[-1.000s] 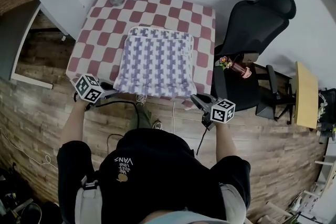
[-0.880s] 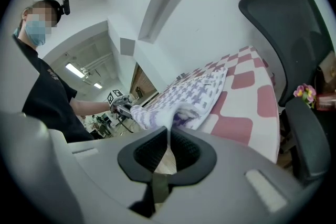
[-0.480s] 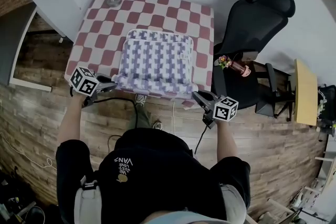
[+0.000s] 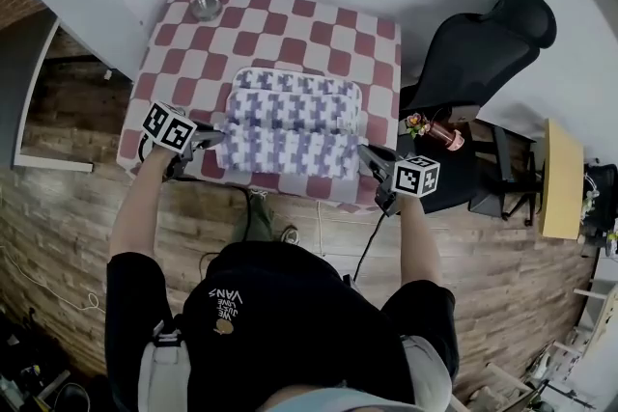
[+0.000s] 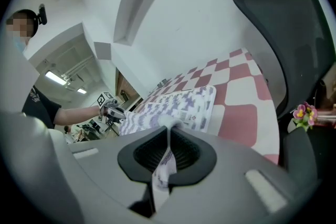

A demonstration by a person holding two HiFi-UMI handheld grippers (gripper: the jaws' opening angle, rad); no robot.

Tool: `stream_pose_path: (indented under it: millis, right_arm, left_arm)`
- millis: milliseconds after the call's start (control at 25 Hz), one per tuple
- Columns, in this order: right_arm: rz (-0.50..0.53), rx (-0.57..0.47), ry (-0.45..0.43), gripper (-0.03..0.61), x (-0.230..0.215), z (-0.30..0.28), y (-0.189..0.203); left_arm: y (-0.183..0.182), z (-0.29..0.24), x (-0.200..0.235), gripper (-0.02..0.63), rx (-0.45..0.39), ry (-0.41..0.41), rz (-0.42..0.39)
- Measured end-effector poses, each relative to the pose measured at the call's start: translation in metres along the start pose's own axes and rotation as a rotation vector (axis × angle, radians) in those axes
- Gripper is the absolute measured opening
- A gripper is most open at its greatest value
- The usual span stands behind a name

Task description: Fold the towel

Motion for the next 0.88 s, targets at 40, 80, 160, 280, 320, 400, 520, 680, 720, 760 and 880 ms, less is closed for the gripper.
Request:
stream_pose_path:
  millis: [40, 80, 160, 280, 320, 400, 520, 680, 720, 760, 880]
  right_arm:
    - [-0.01, 0.012, 0.013, 0.023, -0.004, -0.005, -0.002]
    - [-0.018, 0.023, 0.028, 0.023, -0.008, -0.01, -0.003]
    - [-0.036, 0.046, 0.062, 0.025, -0.014, -0.019, -0.004]
    - [-0.058, 0.105, 0.124, 0.029, -0.02, -0.03, -0.002]
    - [-0.058, 0.124, 0.146, 0.033, -0.022, -0.033, -0.002]
    - [-0.063, 0.146, 0.197, 0.047, -0.029, -0.036, 0.001]
    - [-0.097, 0.141, 0.284, 0.154, -0.041, -0.034, 0.006]
    - [-0.096, 0.073, 0.305, 0.187, -0.036, -0.021, 0.0]
    - [-0.073, 0.042, 0.315, 0.197, -0.033, -0.016, -0.003]
    - [-0.039, 0.014, 0.327, 0.2, -0.03, -0.01, -0.006]
    - [0.116, -0.018, 0.342, 0.199, -0.015, 0.004, -0.013]
  left_arm:
    - [-0.003, -0.003, 0.004, 0.023, 0.007, 0.0, 0.019]
    - [-0.005, -0.006, 0.008, 0.025, 0.011, -0.006, 0.033]
    - [-0.009, -0.012, 0.017, 0.025, 0.019, -0.027, 0.053]
    - [-0.011, -0.02, 0.03, 0.081, 0.032, -0.08, 0.072]
    - [-0.012, -0.022, 0.034, 0.117, 0.03, -0.101, 0.074]
    - [-0.013, -0.024, 0.041, 0.167, 0.014, -0.135, 0.078]
    - [-0.012, -0.025, 0.044, 0.186, -0.024, -0.158, 0.067]
    - [-0.011, -0.013, 0.031, 0.23, -0.084, -0.153, -0.013]
    - [-0.01, -0.008, 0.027, 0.241, -0.094, -0.15, -0.038]
    - [-0.008, -0.003, 0.023, 0.256, -0.102, -0.155, -0.067]
    - [0.0, 0.017, 0.009, 0.268, -0.166, -0.221, -0.194]
Point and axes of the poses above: the fingertips, and each gripper's own axes: z backward along the fingers, x to its left, y out of its underside, the point moved 8 cm from there along z, backward along the fingers, and after that the axes turned 9 degrees about z, right-handed, at the moved point
